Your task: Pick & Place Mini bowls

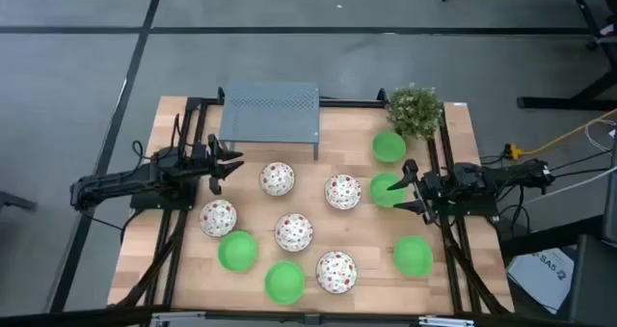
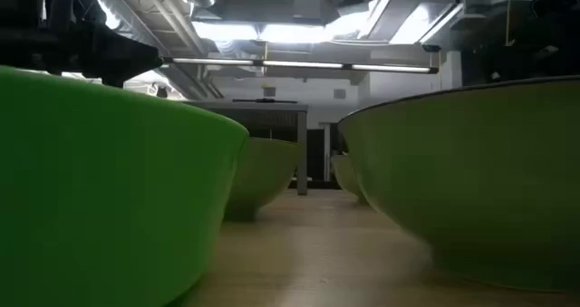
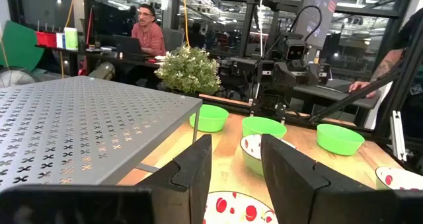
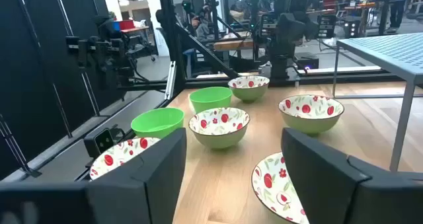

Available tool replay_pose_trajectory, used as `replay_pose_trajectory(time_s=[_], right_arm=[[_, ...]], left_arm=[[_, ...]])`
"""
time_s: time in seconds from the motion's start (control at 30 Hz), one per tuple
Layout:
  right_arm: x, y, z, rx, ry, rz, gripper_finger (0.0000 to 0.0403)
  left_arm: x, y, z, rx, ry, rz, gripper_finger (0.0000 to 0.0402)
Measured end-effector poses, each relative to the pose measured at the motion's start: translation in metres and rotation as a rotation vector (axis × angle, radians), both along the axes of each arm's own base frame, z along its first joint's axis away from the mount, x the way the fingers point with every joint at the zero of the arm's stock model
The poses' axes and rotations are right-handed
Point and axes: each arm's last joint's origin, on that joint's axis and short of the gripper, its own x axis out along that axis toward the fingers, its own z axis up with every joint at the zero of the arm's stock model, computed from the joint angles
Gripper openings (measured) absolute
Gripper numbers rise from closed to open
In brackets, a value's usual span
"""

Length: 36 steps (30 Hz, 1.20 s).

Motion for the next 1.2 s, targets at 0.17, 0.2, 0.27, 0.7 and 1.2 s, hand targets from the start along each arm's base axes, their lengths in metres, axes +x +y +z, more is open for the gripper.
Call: replay_pose_trajectory(time_s=[0.17, 0.2, 0.27, 0.7, 1.2], right_arm=[[0.0, 0.0, 0.0, 0.0, 0.0, 0.0, 0.0245], [0.0, 0.0, 0.0, 0.0, 0.0, 0.0, 0.0245], [0.0, 0.0, 0.0, 0.001, 0.0, 0.0, 0.0245], [0.0, 0.0, 0.0, 0.0, 0.0, 0.0, 0.0245], [-0.0001, 0.0002, 0.0004, 0.08, 0.015, 0.009, 0.0245]], left_arm=[[0.0, 0.0, 0.0, 0.0, 0.0, 0.0, 0.0125], [0.0, 0.0, 0.0001, 0.0, -0.001, 0.0, 0.0125], [0.0, 0.0, 0.0, 0.0, -0.001, 0.0, 0.0125], [0.0, 0.0, 0.0, 0.0, 0.0, 0.0, 0.0125], [0.0, 0.0, 0.0001, 0.0, -0.001, 0.0, 0.0125]])
